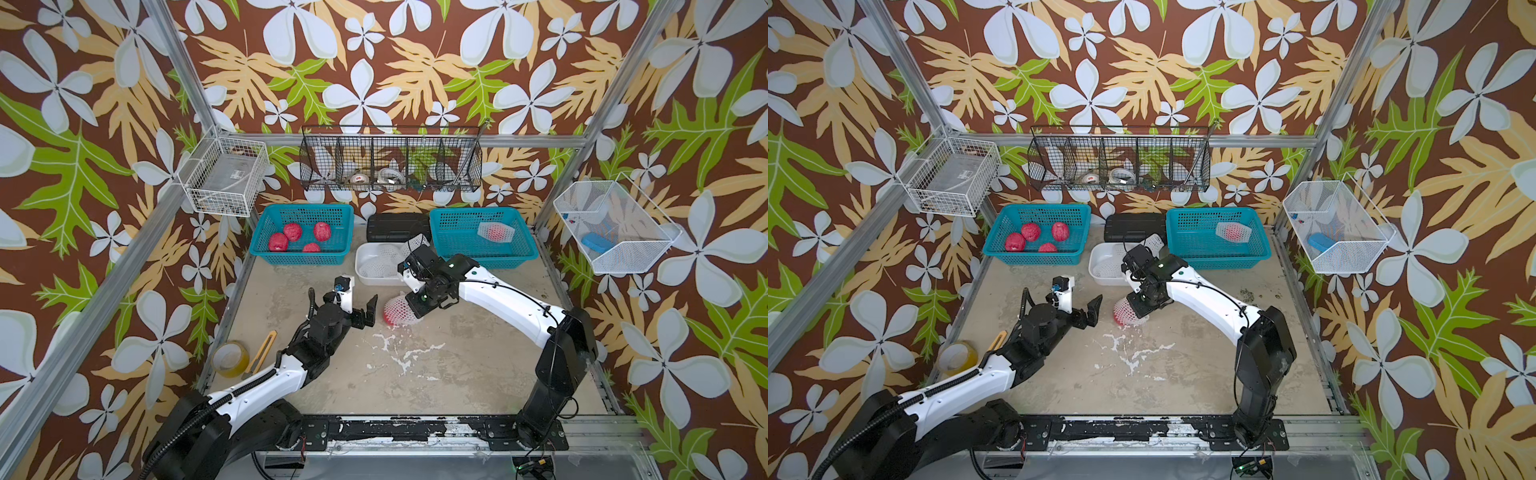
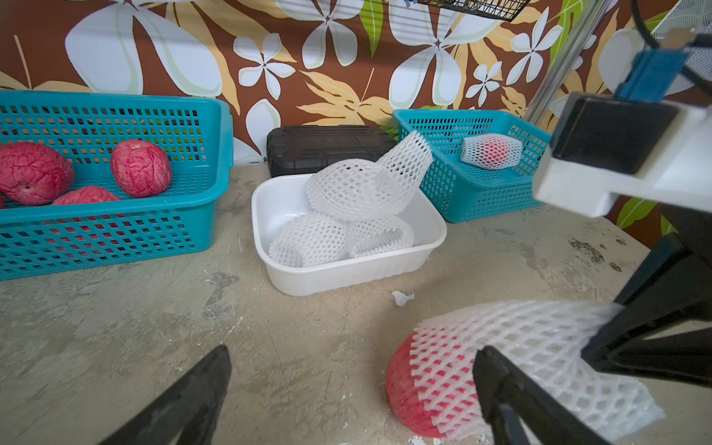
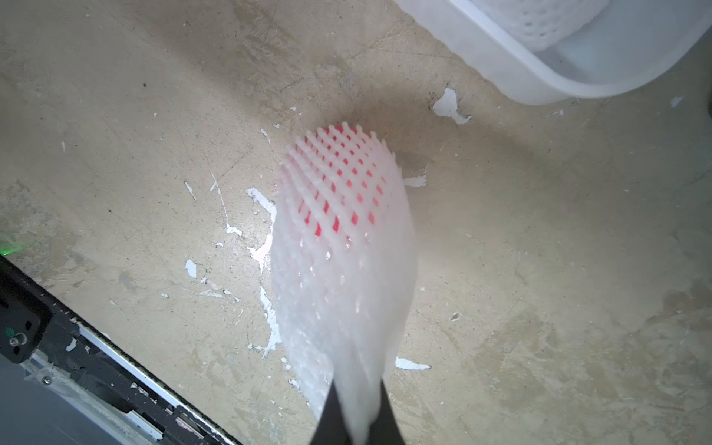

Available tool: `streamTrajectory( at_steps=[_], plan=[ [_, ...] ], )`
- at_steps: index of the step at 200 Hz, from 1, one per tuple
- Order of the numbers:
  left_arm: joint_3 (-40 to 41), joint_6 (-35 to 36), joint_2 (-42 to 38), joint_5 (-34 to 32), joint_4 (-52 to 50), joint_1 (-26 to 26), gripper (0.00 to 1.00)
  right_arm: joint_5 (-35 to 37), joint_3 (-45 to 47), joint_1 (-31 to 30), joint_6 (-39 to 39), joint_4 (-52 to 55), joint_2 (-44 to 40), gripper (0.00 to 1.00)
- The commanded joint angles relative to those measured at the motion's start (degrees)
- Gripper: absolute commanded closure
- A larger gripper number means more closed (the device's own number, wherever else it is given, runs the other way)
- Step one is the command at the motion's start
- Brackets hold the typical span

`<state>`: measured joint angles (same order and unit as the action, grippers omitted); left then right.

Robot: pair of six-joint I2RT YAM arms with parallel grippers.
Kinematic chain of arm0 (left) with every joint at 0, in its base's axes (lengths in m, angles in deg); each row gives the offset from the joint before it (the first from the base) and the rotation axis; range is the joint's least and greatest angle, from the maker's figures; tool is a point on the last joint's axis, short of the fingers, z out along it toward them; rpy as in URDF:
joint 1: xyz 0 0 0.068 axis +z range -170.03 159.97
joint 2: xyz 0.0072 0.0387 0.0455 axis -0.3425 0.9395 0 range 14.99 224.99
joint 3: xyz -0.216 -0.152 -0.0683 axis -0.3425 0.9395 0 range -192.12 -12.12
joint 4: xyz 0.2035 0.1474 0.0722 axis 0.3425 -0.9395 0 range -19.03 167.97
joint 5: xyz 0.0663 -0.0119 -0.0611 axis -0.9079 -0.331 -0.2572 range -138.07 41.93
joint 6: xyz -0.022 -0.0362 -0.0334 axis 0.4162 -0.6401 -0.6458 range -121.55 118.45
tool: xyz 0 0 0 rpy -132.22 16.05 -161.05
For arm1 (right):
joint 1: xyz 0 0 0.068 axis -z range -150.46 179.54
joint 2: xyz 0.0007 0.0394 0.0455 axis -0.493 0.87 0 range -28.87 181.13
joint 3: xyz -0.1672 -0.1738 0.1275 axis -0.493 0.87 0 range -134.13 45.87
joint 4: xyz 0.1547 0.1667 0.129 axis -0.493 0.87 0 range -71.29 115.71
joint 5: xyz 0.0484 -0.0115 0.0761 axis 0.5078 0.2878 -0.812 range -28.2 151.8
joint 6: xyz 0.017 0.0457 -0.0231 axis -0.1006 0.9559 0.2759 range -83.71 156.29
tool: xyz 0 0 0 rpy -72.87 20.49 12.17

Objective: Remove foam nets from apples
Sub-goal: Remove the foam net from the apple, then place the foam net into the storage box.

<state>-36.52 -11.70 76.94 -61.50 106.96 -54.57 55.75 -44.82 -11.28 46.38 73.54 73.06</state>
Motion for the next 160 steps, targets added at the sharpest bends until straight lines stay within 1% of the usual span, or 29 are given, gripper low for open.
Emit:
streamTrajectory(
  at_steps=[1,72,90,112,137,152,160],
  plan=[
    [-0.6,0.6,0.1,-0.3,1.1,0.0,0.0,-0.4,-0.9,0.0,-1.0,1.8,0.8,1.0],
    [-0.3,1.7,0.8,-0.8,2.1,0.1,0.0,-4.2,-4.3,0.0,-1.8,0.9,0.5,1.0],
    [-0.8,1.9,1.7,-0.8,2.0,0.1,0.0,-7.0,-5.8,0.0,-2.4,0.7,0.6,1.0],
    [-0.3,1.6,1.0,-2.6,2.4,0.1,0.0,-8.9,-10.0,0.1,-2.4,-0.6,1.0,1.0],
    [0.9,1.0,-1.5,-5.1,3.8,0.0,0.0,-10.8,-18.4,1.1,-2.1,-1.5,3.4,1.0],
    [0.6,0.6,-3.1,-5.5,3.6,0.0,0.0,-12.8,-22.1,2.2,-1.2,-4.4,5.0,1.0],
    [0.6,0.5,-3.9,-5.6,3.8,0.1,0.0,-12.2,-23.5,2.8,-0.1,-6.9,6.1,1.0]
  ],
)
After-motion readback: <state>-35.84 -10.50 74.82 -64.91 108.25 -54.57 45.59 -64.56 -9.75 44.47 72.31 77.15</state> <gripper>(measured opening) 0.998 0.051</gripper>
